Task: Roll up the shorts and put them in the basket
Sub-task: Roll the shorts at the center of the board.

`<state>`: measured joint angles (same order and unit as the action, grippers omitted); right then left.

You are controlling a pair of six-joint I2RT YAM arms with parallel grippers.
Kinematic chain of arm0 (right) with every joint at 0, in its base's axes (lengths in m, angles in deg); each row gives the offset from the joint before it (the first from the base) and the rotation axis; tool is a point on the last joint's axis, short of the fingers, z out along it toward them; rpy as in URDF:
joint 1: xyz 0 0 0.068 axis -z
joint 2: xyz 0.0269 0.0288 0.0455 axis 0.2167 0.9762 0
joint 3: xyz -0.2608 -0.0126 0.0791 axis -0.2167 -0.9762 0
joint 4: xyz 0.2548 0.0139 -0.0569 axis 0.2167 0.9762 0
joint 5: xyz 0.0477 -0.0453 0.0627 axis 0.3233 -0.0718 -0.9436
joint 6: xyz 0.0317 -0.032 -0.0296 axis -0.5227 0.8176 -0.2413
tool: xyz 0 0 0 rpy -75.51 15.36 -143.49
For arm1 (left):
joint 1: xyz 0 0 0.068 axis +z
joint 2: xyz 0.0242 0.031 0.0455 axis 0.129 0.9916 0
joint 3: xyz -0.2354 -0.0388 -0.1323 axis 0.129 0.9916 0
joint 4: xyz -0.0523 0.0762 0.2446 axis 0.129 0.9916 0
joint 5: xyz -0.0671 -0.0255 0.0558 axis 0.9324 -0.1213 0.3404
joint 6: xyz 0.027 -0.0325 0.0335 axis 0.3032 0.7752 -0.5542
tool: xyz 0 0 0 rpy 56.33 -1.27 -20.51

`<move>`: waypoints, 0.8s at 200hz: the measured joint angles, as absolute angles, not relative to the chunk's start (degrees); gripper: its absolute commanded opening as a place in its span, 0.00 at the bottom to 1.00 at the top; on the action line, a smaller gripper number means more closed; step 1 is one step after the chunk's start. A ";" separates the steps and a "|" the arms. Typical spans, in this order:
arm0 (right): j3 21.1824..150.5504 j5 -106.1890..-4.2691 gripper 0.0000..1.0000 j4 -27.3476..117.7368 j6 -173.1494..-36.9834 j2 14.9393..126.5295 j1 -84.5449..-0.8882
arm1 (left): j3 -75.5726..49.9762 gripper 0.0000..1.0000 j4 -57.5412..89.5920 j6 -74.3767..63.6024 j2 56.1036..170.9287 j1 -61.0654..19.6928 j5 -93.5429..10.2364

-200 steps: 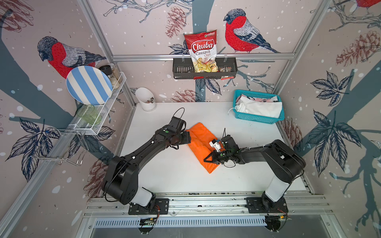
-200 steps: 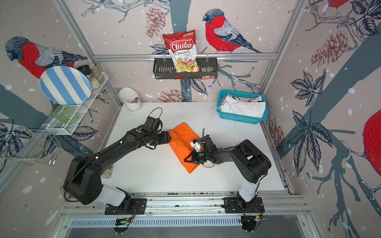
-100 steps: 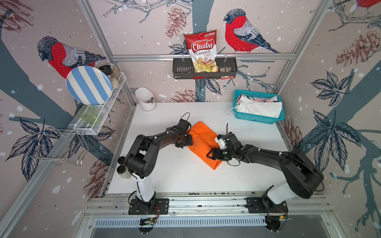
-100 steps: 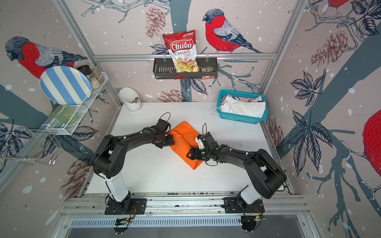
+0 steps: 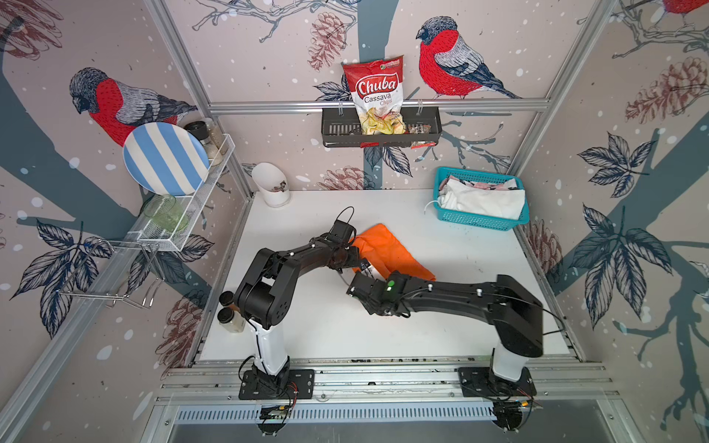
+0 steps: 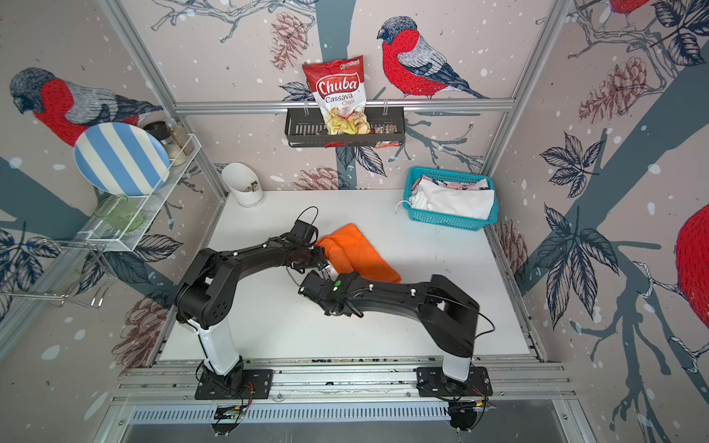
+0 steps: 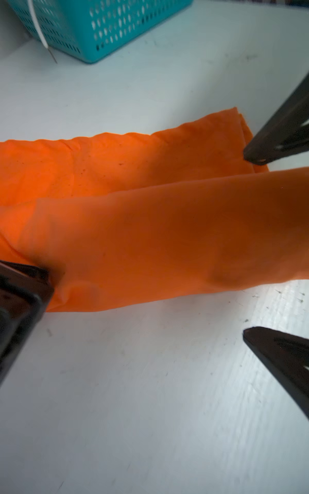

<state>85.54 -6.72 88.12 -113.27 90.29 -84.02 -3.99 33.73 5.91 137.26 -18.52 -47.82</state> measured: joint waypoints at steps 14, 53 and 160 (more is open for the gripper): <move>87.94 -3.46 1.00 90.66 -113.11 95.19 -85.37 | -3.66 0.63 33.46 5.88 137.07 -18.39 -47.60; 88.51 4.21 1.00 93.11 -113.35 102.05 -83.25 | -2.04 0.63 32.20 5.93 135.91 -17.49 -46.31; 78.67 -19.55 0.15 82.09 -110.14 90.29 -76.89 | 4.58 0.97 33.46 5.95 119.62 -16.38 -45.63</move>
